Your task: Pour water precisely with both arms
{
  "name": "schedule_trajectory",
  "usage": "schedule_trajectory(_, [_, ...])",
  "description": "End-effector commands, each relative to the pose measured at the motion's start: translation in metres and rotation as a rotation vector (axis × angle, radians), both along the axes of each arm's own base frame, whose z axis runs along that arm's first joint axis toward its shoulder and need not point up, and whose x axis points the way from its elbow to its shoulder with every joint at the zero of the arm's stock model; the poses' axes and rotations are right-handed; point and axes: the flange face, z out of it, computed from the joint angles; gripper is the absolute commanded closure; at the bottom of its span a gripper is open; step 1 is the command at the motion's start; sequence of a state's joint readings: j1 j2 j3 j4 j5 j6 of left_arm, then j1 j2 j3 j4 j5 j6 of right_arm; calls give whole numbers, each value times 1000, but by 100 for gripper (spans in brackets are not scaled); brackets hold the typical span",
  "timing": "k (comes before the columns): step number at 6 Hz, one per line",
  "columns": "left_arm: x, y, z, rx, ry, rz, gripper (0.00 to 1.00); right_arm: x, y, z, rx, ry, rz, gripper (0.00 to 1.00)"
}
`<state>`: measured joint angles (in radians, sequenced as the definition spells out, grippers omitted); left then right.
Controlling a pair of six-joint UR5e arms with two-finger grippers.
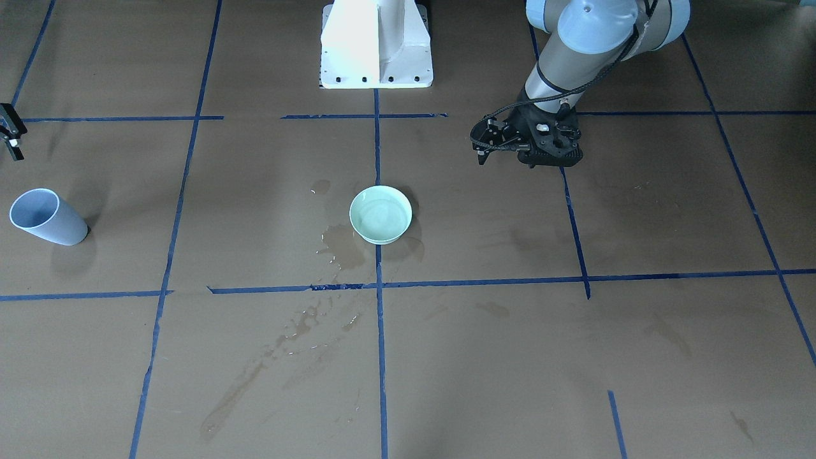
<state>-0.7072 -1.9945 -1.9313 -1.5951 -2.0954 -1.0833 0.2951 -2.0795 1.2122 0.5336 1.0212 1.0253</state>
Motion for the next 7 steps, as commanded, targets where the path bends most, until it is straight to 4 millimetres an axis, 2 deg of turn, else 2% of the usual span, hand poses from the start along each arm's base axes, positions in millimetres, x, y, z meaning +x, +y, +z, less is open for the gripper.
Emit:
schedule_trajectory(1, [0, 0, -1, 1, 2, -1, 0, 40, 8, 15, -55, -37, -69, 0])
schedule_trajectory(2, [0, 0, -1, -3, 2, -3, 0, 64, 0, 16, -78, -27, -88, 0])
schedule_trajectory(3, [0, 0, -2, -1, 5, -3, 0, 69, -49, 5, -63, -10, -107, 0])
schedule_trajectory(4, [1, 1, -2, -2, 4, -2, 0, 93, -67, 2, -89, -13, -109, 0])
schedule_trajectory(5, [1, 0, -2, -3, 2, -2, 0, 109, -80, 1, -124, -4, -125, 0])
schedule_trajectory(7, [1, 0, -2, -2, 3, -2, 0, 138, -149, -19, -212, -1, -212, 0])
